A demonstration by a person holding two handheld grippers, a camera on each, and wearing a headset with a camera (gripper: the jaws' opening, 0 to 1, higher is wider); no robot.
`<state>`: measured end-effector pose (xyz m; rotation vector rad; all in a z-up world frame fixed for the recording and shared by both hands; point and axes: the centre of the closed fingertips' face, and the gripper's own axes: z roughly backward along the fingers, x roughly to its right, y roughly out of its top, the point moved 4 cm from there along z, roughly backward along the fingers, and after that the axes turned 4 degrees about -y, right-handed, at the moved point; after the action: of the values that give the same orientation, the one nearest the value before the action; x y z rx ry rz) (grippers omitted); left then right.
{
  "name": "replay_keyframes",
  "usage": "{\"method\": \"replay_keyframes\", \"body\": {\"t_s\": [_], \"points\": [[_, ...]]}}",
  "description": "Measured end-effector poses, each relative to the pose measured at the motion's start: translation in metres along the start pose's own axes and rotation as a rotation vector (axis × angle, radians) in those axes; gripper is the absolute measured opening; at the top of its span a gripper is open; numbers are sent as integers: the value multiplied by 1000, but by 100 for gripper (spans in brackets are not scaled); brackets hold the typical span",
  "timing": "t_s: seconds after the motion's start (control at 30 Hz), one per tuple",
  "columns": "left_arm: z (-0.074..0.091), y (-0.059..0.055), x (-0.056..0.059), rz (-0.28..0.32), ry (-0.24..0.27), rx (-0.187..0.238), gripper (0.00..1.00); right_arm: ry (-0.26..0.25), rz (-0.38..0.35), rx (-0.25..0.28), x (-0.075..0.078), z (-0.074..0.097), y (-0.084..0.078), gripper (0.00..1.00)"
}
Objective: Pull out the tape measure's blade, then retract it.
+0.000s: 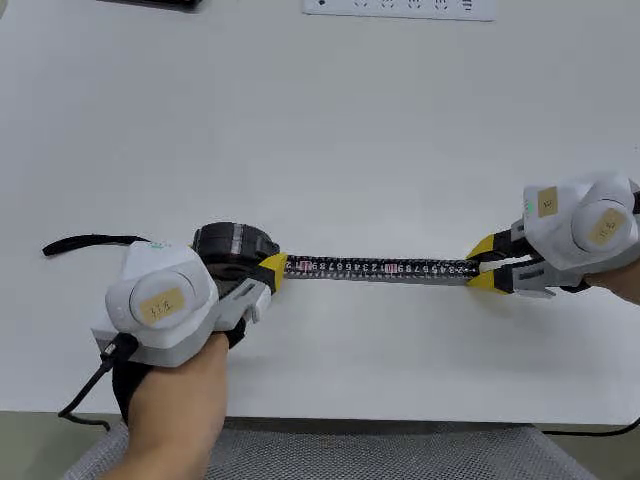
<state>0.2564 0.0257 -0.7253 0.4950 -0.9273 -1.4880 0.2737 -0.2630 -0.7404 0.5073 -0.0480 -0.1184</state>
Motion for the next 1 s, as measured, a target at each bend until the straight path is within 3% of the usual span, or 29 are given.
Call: {"method": "replay_keyframes", "body": {"t_s": [0.4, 0.77, 0.9, 0.93, 1.0], "points": [[0, 0, -1, 12, -16, -35, 57, -9, 6, -9, 0, 0, 0, 11], [0, 0, 0, 21, -21, -5, 59, -6, 6, -11, 1, -1, 0, 11], [1, 2, -1, 59, -33, 2, 59, -6, 5, -11, 1, 0, 0, 11], [2, 3, -1, 91, -38, 14, 59, -5, 6, -12, 1, 0, 0, 11], [1, 2, 0, 77, -41, 7, 59, -5, 8, -13, 1, 0, 0, 11]]}}
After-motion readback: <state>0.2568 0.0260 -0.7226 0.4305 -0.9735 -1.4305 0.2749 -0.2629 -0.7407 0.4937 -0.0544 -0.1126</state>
